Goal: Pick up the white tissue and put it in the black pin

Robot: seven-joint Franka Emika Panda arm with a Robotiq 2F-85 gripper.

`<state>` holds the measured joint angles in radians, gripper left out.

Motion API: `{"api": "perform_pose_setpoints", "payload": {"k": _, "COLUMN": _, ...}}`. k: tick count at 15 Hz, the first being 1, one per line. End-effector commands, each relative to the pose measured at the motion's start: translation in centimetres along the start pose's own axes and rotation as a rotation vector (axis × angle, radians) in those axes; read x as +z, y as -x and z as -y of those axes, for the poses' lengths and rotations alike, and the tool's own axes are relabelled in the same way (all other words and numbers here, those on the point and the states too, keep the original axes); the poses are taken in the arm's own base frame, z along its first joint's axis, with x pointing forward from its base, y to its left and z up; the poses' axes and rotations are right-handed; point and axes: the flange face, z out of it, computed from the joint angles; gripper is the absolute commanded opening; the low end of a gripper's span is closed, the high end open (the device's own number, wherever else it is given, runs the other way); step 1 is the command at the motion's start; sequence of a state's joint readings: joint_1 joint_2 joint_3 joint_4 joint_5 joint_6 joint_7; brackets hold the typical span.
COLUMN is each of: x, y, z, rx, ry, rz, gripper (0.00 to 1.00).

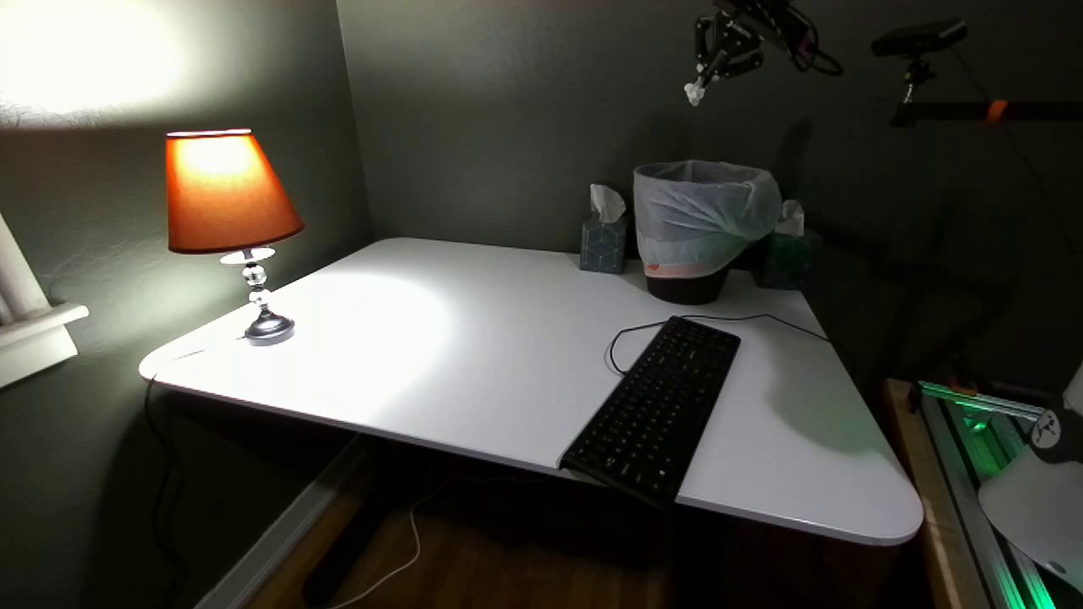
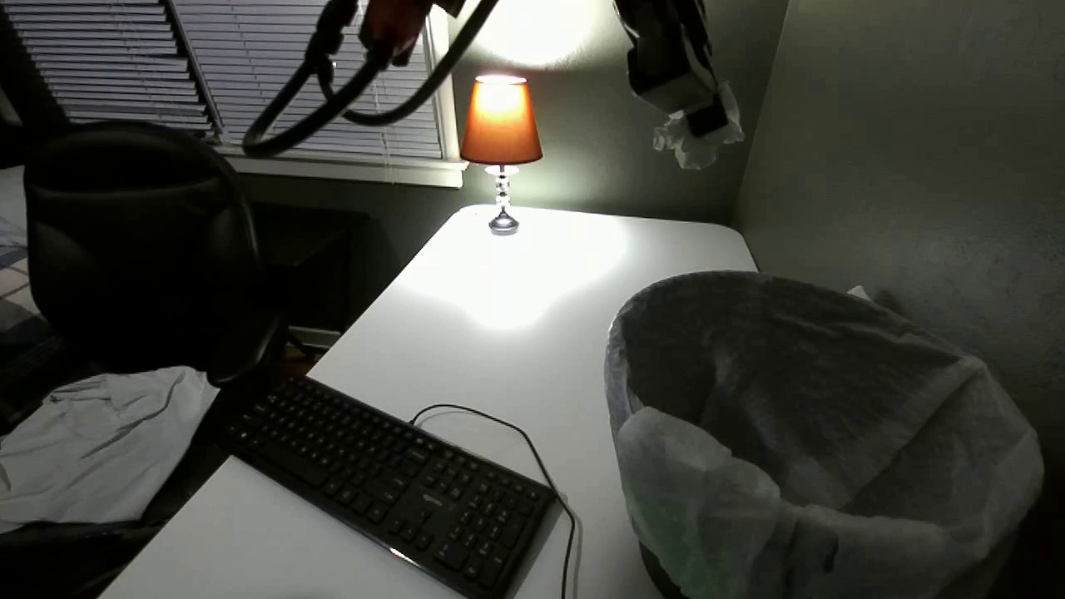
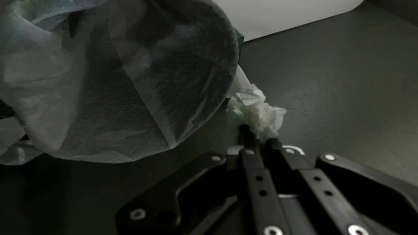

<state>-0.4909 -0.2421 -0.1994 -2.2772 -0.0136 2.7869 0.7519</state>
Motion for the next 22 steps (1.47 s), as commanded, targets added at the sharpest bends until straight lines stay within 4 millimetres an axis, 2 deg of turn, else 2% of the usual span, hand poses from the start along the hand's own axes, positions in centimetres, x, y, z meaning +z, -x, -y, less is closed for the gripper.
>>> {"api": "perform_pose_setpoints", "payload": {"k": 1, "x": 0.5, "y": -0.4, "z": -0.1, "rx": 0.078, "ry": 0.020, "rz": -0.034, "gripper": 0.02}}
{"api": "perform_pose_setpoints", "payload": {"k": 3, "x": 0.5, "y": -0.4, "z": -0.2, "rx": 0.103, "ry": 0.029, "rz": -0.041, "gripper": 0.02}}
{"api": "perform_pose_setpoints", "payload": {"k": 4, "x": 0.6, "y": -0.5, "z": -0.3, "rx": 0.114, "ry": 0.031, "rz": -0.046, "gripper": 0.34}}
{"api": "perform_pose_setpoints", "payload": {"k": 6, "x": 0.5, "y": -0.4, "z": -0.2, "rx": 0.132, "ry": 0.033, "rz": -0.053, "gripper": 0.41}}
{"api": "perform_pose_setpoints", "payload": {"k": 13, "x": 0.3, "y": -0.1, "z": 0.0, "rx": 0.157, "ry": 0.037, "rz": -0.079, "gripper": 0.94}}
{"api": "perform_pose_setpoints", "payload": {"k": 14, "x": 0.3, "y": 0.1, "z": 0.1, "rx": 0.148, "ry": 0.037, "rz": -0.081, "gripper": 0.99}}
{"api": "perform_pose_setpoints", "payload": {"k": 17, "x": 0.4, "y": 1.7, "z": 1.0, "rx": 0.006, "ry": 0.062, "rz": -0.066, "gripper": 1.00}}
{"api": "perform_pose_setpoints", "payload": {"k": 22, "x": 1.7, "y": 4.9, "z": 1.5, "rx": -0.230, "ry": 0.232, "rz": -0.037, "gripper": 1.00}}
